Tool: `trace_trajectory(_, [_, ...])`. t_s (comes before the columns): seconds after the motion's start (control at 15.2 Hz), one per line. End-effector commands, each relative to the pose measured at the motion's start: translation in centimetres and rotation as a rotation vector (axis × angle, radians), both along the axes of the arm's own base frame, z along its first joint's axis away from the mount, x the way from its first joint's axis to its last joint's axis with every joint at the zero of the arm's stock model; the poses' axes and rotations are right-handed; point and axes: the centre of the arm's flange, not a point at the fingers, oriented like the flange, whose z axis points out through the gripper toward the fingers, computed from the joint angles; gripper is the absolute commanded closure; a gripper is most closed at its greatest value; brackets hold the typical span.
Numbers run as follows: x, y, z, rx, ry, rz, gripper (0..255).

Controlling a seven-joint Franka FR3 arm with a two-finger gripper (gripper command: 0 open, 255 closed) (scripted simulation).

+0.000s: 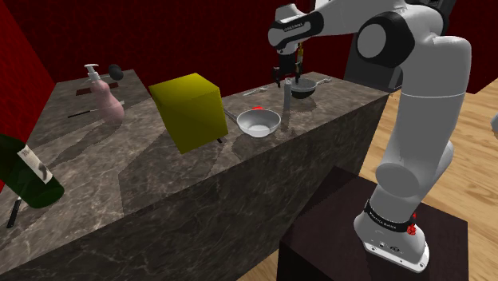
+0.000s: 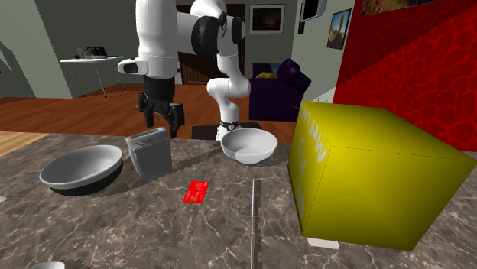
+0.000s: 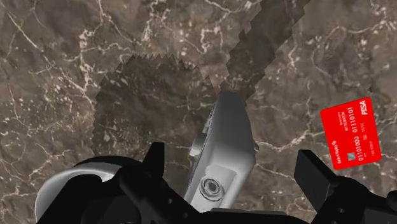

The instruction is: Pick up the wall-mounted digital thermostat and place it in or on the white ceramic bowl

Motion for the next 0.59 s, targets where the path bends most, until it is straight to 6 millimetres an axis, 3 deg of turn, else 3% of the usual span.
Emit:
trace_trajectory(0.0, [-0.10,-0.07,-1.12,0.000,0.000,-0.001,0])
trace_trajectory(0.13, [-0.13,-0.19,-1.94,0.000,0.000,-0.001,0])
trace_trajectory(0.53, [-0.12,-0.19,-1.94,0.000,0.000,-0.001,0])
